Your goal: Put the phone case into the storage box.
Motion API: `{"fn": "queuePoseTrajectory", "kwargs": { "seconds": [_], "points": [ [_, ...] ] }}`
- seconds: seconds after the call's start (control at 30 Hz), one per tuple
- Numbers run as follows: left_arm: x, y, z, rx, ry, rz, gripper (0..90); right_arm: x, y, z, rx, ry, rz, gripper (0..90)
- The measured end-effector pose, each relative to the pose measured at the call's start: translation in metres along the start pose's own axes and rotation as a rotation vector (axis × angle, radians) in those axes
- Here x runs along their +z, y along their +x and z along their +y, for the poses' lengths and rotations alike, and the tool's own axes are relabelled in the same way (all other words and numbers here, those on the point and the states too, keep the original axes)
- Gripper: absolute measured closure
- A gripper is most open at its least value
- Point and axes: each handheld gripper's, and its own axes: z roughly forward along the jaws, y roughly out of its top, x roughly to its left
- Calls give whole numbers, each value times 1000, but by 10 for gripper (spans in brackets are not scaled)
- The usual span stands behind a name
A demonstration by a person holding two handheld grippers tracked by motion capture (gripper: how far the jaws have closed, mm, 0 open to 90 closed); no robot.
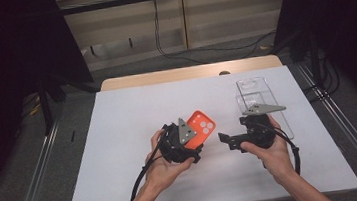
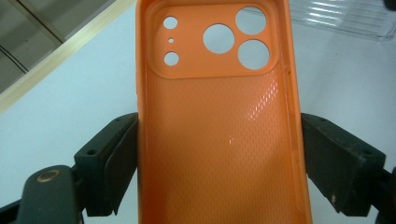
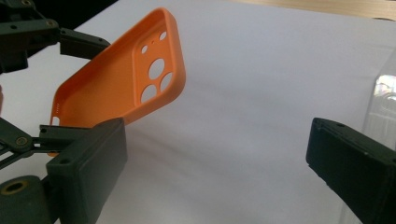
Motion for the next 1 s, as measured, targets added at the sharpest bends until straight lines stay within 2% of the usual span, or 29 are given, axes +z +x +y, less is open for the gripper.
{"fn": "queuePoseTrajectory", "kwargs": {
  "seconds": [0.13,0.17,0.33,0.43,0.57,0.7,0.8,0.93,1.0],
  "points": [
    [0,-3,0,-1,-18,22,161,1,4,2,1,6,11,58],
    [0,-4,0,1,-25,27,161,0,4,3,11,4,26,65],
    [-1,-9,1,17,-52,72,161,0,5,8,34,-7,33,106],
    [0,-11,1,6,-59,94,161,1,4,8,56,5,64,146],
    [-1,-12,1,4,-71,114,161,4,7,7,72,13,84,148],
    [-2,-15,1,10,-87,129,161,4,10,10,104,9,82,197],
    [-1,-16,1,12,-101,129,161,4,12,14,102,-4,60,193],
    [1,-18,2,16,-103,130,161,4,14,18,129,26,62,232],
    [1,-19,2,25,-105,134,161,4,15,20,152,38,84,286]
  ]
}}
